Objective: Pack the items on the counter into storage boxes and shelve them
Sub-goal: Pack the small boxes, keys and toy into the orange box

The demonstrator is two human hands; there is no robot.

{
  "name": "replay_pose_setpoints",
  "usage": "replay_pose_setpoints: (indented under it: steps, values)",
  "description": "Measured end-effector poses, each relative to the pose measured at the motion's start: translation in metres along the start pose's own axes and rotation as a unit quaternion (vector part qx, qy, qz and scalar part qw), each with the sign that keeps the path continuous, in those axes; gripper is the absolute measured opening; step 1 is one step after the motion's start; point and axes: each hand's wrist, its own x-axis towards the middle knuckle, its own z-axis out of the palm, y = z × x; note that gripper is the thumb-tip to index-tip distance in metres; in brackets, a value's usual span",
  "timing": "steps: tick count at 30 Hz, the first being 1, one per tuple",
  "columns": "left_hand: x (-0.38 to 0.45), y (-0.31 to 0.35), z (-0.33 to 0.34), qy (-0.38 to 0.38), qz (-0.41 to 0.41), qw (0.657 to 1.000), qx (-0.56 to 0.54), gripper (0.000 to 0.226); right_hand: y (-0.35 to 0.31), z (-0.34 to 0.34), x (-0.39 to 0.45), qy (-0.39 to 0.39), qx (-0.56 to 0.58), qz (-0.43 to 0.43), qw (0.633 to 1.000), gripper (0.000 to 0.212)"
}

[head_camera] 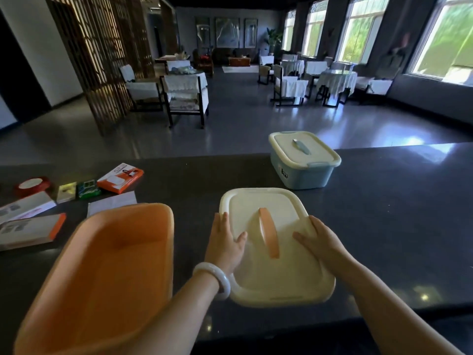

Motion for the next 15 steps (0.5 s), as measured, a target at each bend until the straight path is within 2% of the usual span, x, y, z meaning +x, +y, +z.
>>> replay_pose_setpoints:
  steps: [6, 10, 15]
  values:
    - [0.004, -0.031, 0.030, -0.006, -0.049, 0.998, 0.043, 0.077, 0.031, 0.018, 0.010, -0.010, -0.007, 0.012, 1.000, 0.054]
    - [0.007, -0.044, 0.041, 0.003, -0.053, 0.994, 0.091, 0.078, 0.044, 0.032, 0.014, -0.020, -0.038, 0.009, 0.999, 0.045]
    - [0.011, -0.058, 0.053, -0.022, -0.062, 0.986, 0.153, 0.078, 0.055, 0.045, 0.016, -0.025, -0.097, 0.008, 0.995, 0.043]
